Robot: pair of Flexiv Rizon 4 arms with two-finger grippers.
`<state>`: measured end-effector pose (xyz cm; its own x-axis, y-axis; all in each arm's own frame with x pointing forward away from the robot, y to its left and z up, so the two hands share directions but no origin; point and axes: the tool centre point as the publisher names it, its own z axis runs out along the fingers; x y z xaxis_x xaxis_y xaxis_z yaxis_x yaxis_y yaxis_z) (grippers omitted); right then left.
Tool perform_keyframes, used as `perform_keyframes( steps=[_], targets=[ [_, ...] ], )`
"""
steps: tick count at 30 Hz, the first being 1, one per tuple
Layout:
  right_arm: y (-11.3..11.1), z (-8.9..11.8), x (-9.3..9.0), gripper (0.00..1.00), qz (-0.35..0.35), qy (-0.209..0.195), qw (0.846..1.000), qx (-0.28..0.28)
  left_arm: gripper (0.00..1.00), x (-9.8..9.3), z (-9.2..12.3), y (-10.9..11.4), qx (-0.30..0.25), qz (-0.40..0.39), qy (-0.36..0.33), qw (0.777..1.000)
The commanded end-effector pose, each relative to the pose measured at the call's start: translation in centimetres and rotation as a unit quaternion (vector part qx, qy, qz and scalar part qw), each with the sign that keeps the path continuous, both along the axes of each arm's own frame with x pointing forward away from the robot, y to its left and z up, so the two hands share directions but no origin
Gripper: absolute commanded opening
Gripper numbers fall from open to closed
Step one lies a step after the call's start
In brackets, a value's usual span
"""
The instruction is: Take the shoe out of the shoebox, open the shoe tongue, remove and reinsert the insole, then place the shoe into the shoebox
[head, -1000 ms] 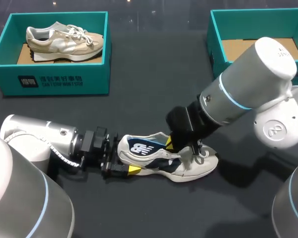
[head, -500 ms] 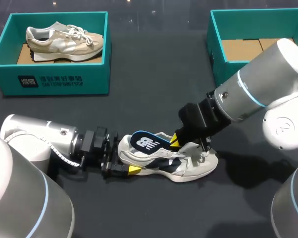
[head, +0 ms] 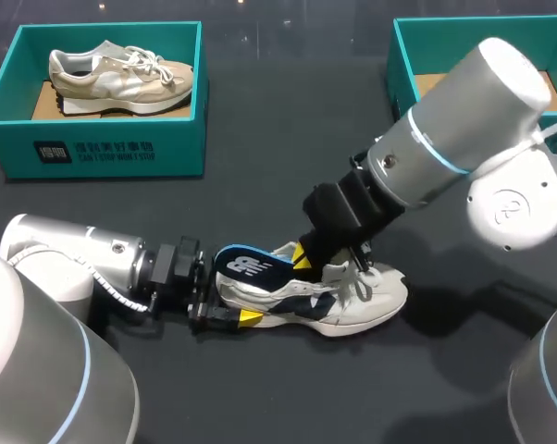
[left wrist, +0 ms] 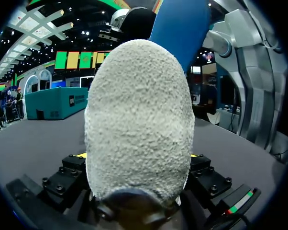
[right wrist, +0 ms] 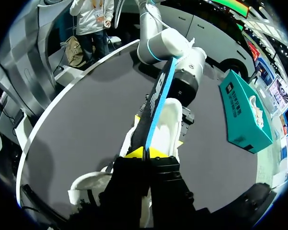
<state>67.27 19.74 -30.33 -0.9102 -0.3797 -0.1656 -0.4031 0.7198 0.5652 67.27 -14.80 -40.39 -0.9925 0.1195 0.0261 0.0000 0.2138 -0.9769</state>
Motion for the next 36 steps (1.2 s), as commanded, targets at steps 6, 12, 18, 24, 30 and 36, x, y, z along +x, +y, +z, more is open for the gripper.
perform_keyframes(
  steps=[6, 12, 18, 24, 30, 36],
  targets=[
    [2.5, -1.2, 1.0, 0.00, -0.010, 0.025, 0.996, -0.087, 0.00, 0.0, -0.1, -0.1, 0.000, 0.000, 0.000, 1.000],
    [2.5, -1.4, 0.9, 0.00, -0.014, 0.030, 0.995, -0.098, 0.00, 0.0, -0.1, -0.1, 0.000, 0.000, 0.000, 1.000],
    [1.9, -0.7, 0.5, 0.27, -0.041, 0.028, 0.992, -0.114, 0.00, 0.0, -0.1, -0.1, 0.000, 0.000, 0.000, 1.000],
    [1.7, -0.1, 0.5, 0.45, -0.058, 0.049, 0.988, -0.136, 0.00, 0.0, -0.1, -0.1, 0.000, 0.000, 0.000, 1.000],
    [1.5, 0.3, 0.8, 0.55, -0.072, 0.090, 0.983, -0.144, 0.00, 0.0, -0.1, -0.1, 0.000, 0.000, 0.000, 1.000],
    [1.8, 0.5, 1.4, 0.57, -0.080, 0.130, 0.976, -0.158, 0.00, 0.0, -0.1, -0.1, 0.000, 0.000, 0.000, 1.000]
  ],
)
